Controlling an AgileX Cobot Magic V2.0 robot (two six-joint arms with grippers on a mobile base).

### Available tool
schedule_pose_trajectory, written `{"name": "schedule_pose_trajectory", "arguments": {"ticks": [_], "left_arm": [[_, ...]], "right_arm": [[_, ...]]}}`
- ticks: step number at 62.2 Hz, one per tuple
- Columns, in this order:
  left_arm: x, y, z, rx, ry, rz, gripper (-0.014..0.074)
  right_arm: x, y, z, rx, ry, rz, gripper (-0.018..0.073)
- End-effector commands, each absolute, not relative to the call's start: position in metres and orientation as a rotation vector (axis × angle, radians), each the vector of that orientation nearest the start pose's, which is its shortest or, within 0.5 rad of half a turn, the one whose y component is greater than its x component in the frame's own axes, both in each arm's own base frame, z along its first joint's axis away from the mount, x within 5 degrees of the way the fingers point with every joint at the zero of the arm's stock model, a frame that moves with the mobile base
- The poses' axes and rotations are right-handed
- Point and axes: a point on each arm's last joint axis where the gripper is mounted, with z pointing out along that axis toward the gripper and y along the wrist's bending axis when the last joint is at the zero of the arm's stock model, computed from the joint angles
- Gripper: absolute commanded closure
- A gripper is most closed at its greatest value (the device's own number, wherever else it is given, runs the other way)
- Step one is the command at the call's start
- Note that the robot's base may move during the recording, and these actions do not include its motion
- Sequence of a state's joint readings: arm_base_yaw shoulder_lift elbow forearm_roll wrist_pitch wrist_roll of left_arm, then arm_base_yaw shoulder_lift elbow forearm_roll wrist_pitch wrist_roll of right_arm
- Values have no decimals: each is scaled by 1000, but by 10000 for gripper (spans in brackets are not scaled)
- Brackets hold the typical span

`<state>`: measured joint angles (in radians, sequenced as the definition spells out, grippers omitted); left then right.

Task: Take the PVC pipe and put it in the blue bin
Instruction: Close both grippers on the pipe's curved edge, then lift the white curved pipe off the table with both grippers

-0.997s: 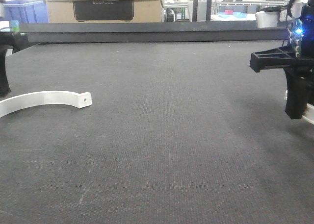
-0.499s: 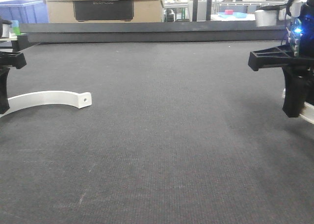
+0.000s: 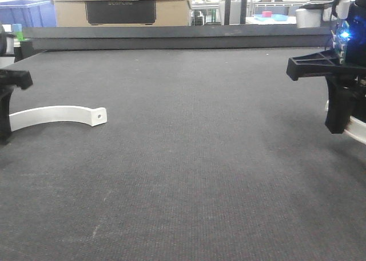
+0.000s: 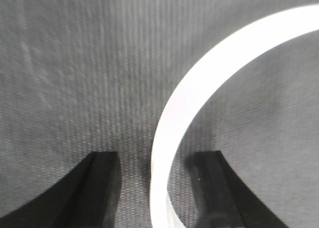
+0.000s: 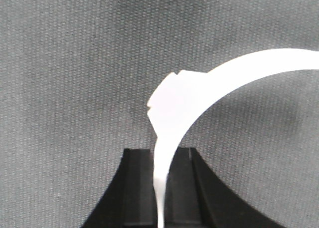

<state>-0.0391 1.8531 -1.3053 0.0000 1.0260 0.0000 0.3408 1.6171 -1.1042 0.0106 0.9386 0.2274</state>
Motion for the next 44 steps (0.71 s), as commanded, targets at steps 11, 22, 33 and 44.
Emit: {"name": "schedule_pose_trajectory", "arguments": {"ticks": [11,22,33,44], "left_arm": [[357,-15,196,48,3092,-2,342],[357,-15,196,48,3092,-2,479],[356,-15,196,48,3098,-2,707],[353,-16,208,41,3070,-16,707]], "right_arm": [[290,103,234,-181,2914,93,727],[290,103,234,-181,2914,93,727],[291,104,235,-180,2896,100,727],[291,104,235,-180,2894,100,727]]}}
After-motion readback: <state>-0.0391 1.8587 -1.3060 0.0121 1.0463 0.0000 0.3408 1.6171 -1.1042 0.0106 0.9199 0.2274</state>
